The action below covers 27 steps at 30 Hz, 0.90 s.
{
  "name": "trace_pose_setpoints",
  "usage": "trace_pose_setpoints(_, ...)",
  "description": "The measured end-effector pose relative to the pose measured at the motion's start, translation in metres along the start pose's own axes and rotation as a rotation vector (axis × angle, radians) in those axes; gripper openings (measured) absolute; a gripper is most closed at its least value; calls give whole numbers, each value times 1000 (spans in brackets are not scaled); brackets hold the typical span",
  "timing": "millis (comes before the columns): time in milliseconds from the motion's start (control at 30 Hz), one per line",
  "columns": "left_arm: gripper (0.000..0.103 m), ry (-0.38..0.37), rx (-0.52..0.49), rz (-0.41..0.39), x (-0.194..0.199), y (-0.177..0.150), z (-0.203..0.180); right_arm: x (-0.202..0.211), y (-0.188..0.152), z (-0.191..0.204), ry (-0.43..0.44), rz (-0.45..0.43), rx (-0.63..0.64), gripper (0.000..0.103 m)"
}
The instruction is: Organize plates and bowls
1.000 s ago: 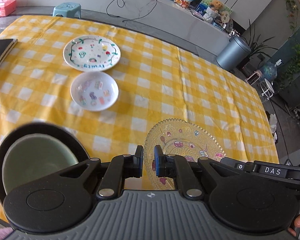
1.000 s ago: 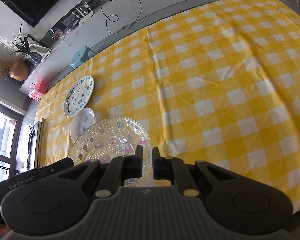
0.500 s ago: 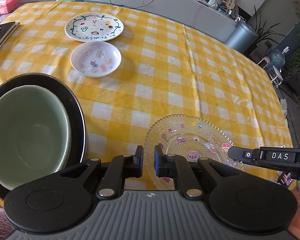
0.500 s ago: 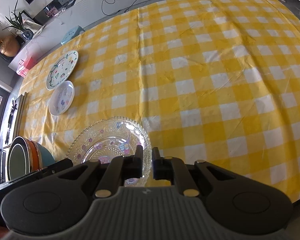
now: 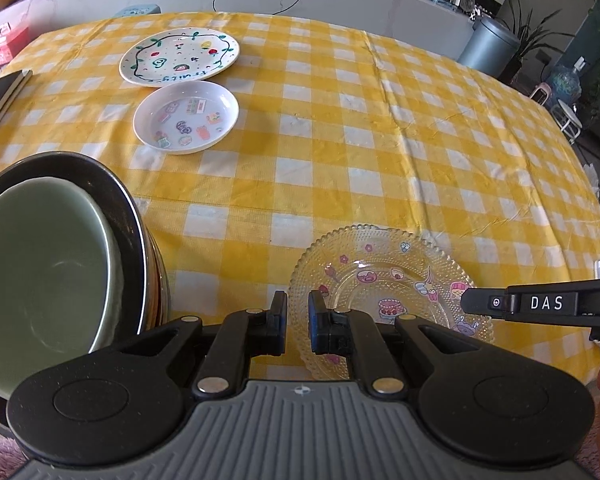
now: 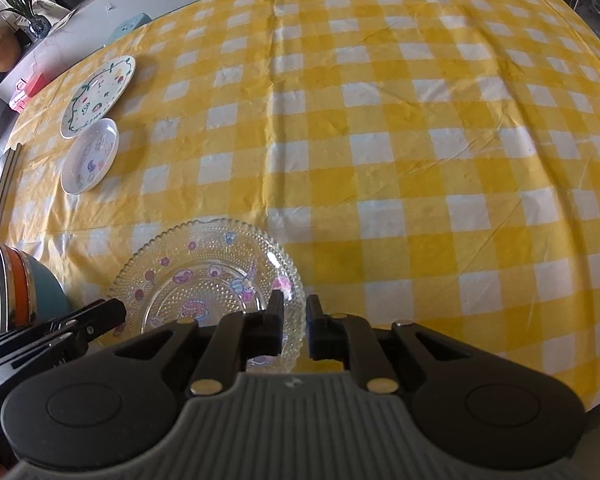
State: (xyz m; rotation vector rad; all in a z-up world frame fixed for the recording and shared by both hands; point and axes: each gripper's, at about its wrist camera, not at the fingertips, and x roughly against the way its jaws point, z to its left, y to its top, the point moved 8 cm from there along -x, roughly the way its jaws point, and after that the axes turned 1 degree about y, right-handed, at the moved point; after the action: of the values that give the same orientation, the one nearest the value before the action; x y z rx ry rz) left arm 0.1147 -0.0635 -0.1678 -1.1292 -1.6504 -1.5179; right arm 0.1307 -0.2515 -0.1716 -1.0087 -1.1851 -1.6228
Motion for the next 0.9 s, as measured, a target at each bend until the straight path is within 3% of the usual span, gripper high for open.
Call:
trace_pose_setpoints(367, 11, 46, -55, -9, -7, 0, -3, -10, -2, 5, -56, 13, 48, 8)
trace_pose_setpoints(800, 13, 86, -112, -2, -11, -3, -6, -9, 0, 4, -44, 1, 29, 8)
trace_pose_setpoints(900, 13, 80, -112, 0, -11, -4, -6, -8, 0, 5, -31, 3, 29, 13)
